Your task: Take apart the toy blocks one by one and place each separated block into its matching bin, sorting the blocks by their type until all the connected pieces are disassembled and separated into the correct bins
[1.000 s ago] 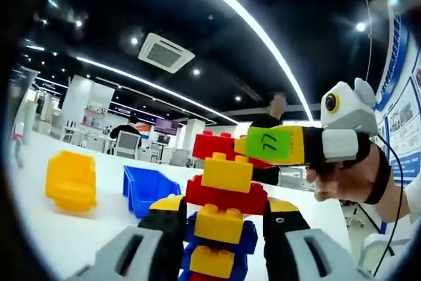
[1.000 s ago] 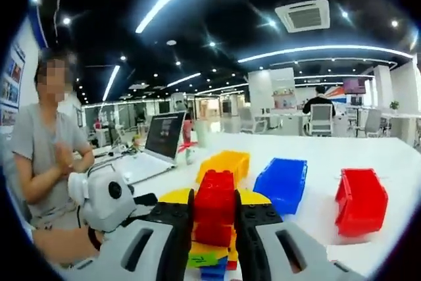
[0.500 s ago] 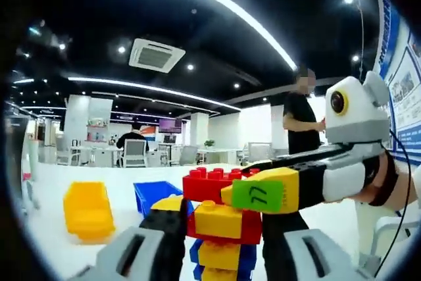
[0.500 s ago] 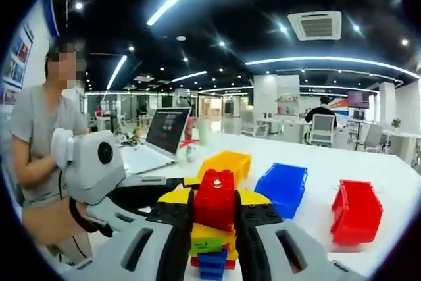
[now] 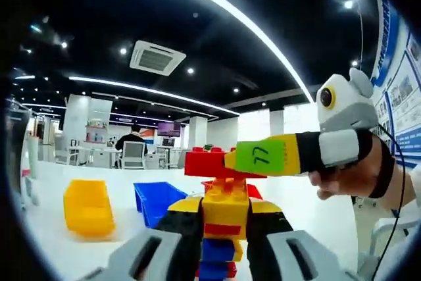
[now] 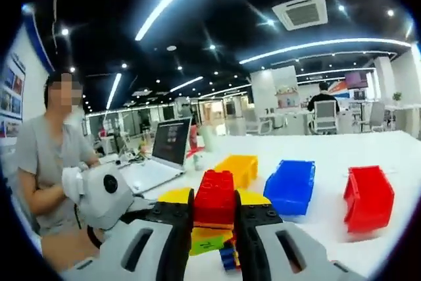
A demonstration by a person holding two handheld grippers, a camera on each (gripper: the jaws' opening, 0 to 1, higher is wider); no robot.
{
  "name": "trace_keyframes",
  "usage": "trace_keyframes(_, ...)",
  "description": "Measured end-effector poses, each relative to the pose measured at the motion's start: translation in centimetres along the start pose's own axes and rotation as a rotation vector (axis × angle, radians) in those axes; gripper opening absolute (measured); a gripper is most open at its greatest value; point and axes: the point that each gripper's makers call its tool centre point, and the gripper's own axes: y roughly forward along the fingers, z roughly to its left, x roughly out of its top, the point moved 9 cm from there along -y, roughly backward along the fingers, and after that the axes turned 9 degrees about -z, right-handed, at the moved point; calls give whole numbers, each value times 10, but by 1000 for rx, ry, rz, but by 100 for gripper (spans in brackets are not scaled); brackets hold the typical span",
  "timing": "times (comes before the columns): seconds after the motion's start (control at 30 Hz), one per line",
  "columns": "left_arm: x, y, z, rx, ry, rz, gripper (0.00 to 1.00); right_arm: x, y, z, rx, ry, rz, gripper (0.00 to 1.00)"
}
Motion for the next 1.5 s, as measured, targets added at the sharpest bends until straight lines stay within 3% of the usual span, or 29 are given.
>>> trace_keyframes(0.07, 1, -1, 1, -7, -21, -2, 26, 3, -1, -3, 0, 61, -22, 25)
trace_keyframes(0.33, 6, 3, 1, -4, -15, -9, 26, 19, -11, -24, -24, 31, -58, 25)
trace_keyframes(0.5, 6, 3, 4, 9, -33, -10, 26, 40, -21, -67, -111, 9, -104, 25)
trace_keyframes(0.67, 6, 4, 6, 18, -38, -6, 26, 46, -34, -115, -221, -12, -112, 25)
trace_keyframes(0.83, 5, 4, 6, 22, -39, 4, 26, 39, -44, -173, -358, -24, -67, 25)
trace_keyframes(1.0, 4, 3, 5, 26, -43, 9, 26, 27, -43, -215, -451, -76, -10, 25)
trace_keyframes(1.17, 3, 2, 4, 25, -36, 19, 26, 6, -33, -241, -501, -107, 64, 25)
trace_keyframes(1.4, 3, 2, 3, 28, -38, 18, 26, -13, -19, -264, -524, -123, 98, 25)
trace_keyframes(1.5, 3, 2, 4, 29, -39, 18, 26, -17, -20, -269, -528, -214, 120, 26)
